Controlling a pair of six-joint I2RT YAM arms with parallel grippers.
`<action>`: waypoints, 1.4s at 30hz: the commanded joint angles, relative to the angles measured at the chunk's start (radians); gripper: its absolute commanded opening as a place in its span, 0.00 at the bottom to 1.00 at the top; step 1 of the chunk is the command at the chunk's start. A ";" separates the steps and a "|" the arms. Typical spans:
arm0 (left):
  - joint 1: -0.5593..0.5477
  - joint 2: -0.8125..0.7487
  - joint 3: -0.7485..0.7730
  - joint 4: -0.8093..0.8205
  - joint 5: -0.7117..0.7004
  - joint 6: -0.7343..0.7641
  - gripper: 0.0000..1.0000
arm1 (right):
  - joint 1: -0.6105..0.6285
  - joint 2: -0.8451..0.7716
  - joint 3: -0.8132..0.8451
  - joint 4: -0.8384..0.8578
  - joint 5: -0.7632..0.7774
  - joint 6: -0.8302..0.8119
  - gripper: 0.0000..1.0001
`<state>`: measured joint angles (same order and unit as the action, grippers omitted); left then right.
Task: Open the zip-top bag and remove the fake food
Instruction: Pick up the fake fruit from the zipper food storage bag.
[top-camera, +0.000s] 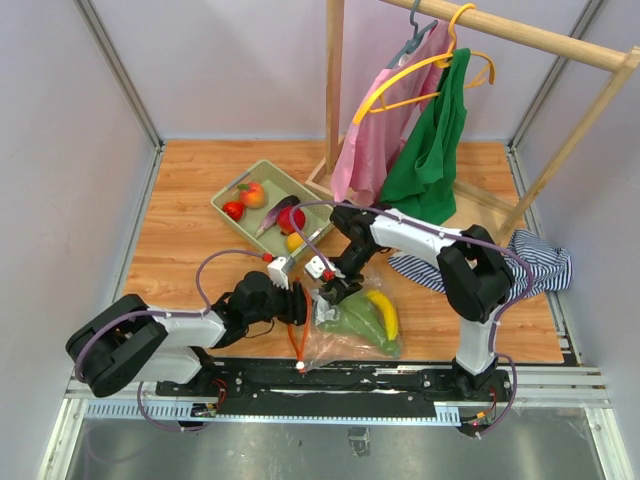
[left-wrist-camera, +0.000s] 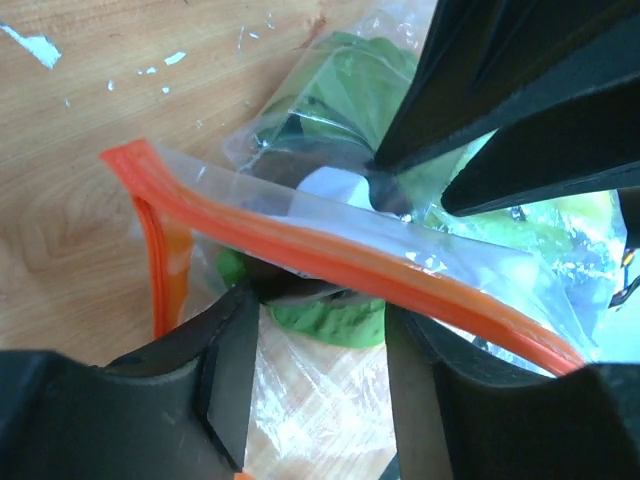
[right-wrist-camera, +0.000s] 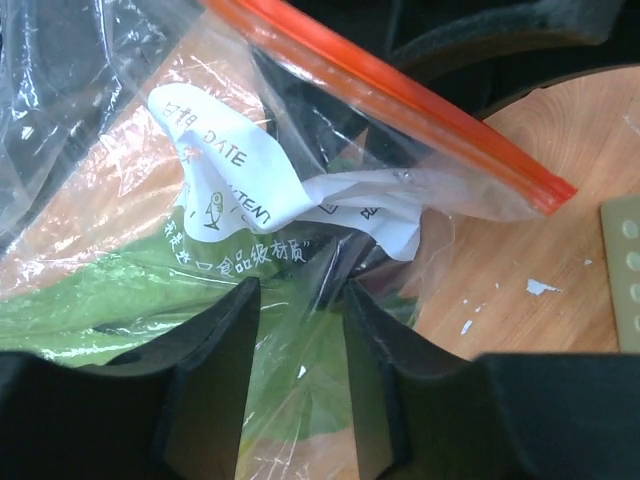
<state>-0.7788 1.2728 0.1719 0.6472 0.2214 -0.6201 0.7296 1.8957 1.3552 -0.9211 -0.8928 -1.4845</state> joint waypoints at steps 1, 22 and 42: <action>0.004 -0.048 0.012 -0.014 -0.009 -0.012 0.14 | -0.008 -0.057 0.004 -0.019 -0.027 0.027 0.45; 0.004 -0.357 -0.088 -0.181 0.053 -0.060 0.35 | -0.073 -0.403 -0.344 0.260 0.023 0.255 0.75; 0.004 0.030 0.002 0.074 -0.037 0.195 0.85 | 0.020 -0.029 -0.075 0.074 0.028 0.043 0.32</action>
<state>-0.7784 1.2800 0.1761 0.6498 0.2249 -0.4961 0.7315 1.8462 1.2743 -0.7593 -0.8387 -1.3808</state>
